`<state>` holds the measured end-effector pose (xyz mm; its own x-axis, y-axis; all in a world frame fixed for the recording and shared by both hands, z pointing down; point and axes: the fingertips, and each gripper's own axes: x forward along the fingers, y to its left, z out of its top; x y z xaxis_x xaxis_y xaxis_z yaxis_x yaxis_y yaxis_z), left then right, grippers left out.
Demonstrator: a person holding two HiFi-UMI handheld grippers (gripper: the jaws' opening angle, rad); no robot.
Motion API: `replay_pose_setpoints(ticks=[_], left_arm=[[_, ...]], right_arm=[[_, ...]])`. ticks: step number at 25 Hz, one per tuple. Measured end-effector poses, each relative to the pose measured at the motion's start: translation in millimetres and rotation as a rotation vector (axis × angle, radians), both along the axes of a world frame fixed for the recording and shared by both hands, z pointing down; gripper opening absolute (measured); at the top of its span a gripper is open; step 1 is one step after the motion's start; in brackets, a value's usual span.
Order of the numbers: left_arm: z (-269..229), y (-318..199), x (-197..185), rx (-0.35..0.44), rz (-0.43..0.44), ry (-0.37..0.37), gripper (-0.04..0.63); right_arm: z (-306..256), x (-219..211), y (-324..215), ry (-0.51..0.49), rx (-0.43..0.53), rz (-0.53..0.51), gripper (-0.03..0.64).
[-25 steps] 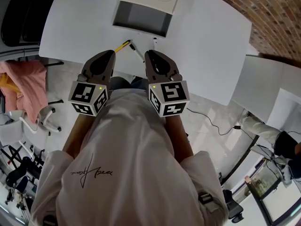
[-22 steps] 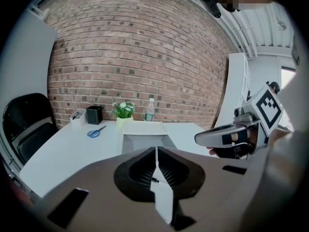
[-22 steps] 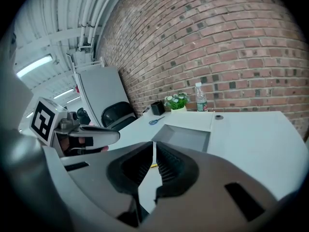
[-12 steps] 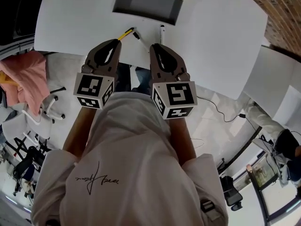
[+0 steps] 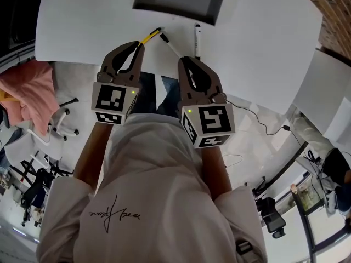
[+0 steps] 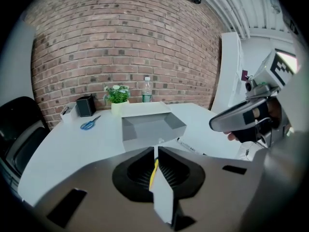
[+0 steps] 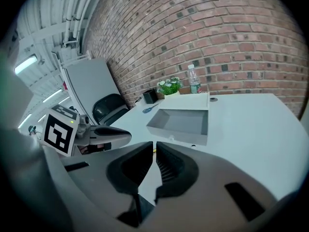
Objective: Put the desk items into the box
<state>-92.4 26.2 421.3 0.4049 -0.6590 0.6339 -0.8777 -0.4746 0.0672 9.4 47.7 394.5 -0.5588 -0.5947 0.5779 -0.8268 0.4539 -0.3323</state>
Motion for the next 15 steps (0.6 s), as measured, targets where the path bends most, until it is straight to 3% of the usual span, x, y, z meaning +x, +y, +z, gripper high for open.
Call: replay_pose_setpoints(ticks=[9,15], left_arm=[[27,-7,4,-0.043,0.068,-0.005,0.006],[17,-24,24,-0.044,0.115,-0.035,0.006]], right_arm=[[12,6,6,0.016,-0.030,0.031,0.026],[0,28,-7,0.015,-0.038,0.076,0.026]])
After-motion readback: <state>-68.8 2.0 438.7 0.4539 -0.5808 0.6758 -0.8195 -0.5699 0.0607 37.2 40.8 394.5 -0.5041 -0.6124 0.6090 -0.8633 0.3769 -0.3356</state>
